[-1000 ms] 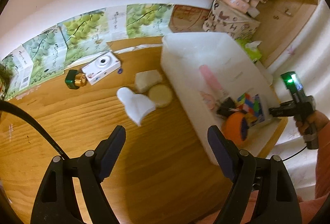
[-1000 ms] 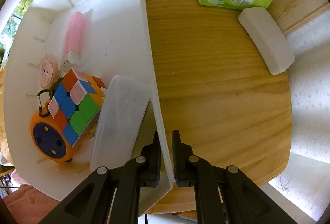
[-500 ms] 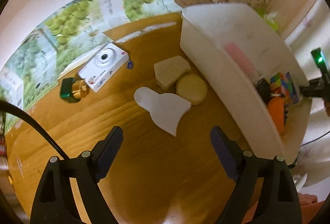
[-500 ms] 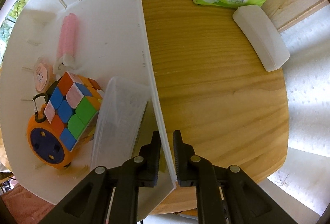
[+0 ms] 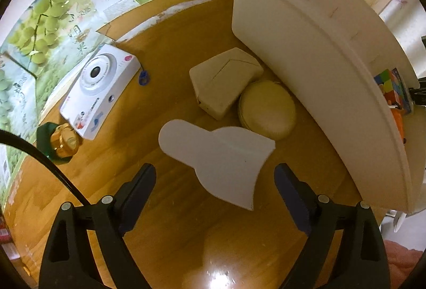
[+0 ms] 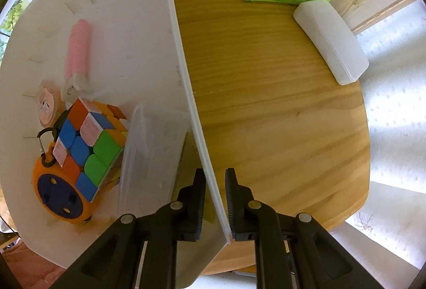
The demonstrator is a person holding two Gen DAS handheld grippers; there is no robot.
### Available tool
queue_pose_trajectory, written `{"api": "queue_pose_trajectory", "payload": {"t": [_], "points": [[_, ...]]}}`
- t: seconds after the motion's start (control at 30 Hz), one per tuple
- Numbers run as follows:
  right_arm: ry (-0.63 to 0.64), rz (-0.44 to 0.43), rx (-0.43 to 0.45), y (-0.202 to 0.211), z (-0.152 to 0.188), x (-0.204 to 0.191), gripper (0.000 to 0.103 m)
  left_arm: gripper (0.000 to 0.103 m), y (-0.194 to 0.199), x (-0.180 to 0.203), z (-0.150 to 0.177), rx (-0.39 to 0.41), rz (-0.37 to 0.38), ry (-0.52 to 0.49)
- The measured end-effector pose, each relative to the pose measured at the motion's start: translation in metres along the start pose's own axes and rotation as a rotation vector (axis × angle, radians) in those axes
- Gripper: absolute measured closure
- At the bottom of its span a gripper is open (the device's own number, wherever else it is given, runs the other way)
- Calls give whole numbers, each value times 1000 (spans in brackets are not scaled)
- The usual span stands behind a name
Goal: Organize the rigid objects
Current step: 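Move the left tool to the white flat bottle-shaped piece, then close the left tool on the white piece and lift it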
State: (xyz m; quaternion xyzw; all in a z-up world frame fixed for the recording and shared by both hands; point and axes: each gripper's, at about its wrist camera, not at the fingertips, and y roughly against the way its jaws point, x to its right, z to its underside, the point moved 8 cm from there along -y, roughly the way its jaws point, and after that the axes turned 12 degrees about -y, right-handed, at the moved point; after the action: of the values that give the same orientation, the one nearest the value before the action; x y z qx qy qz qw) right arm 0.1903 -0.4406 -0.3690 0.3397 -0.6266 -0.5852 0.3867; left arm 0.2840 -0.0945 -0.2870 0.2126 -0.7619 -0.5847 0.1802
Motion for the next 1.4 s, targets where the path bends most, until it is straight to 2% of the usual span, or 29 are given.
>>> {"api": "queue_pose_trajectory", "payload": {"t": [0.17,0.57,0.7,0.8,1.1,1.4], "points": [[1,3,-15,-3,-4,1,88,10,-9,-3,-6,19,11,-1],[-3,11,-26,-6,-8,-1,87,10,-10,-7,-28,146,4,-56],[-3,11,-25,-6,-8,-1,87,11,-11,-5,-26,170,-11,-65],[-4,10,-24,-6,-8,-2,87,13,-13,-3,-22,177,-40,-74],[-19,-8,-11,-3,-6,2,87,13,-10,7,-16,187,-50,-51],[-19,-22,8,0,-1,6,87,14,-5,20,-4,160,-37,66]]}}
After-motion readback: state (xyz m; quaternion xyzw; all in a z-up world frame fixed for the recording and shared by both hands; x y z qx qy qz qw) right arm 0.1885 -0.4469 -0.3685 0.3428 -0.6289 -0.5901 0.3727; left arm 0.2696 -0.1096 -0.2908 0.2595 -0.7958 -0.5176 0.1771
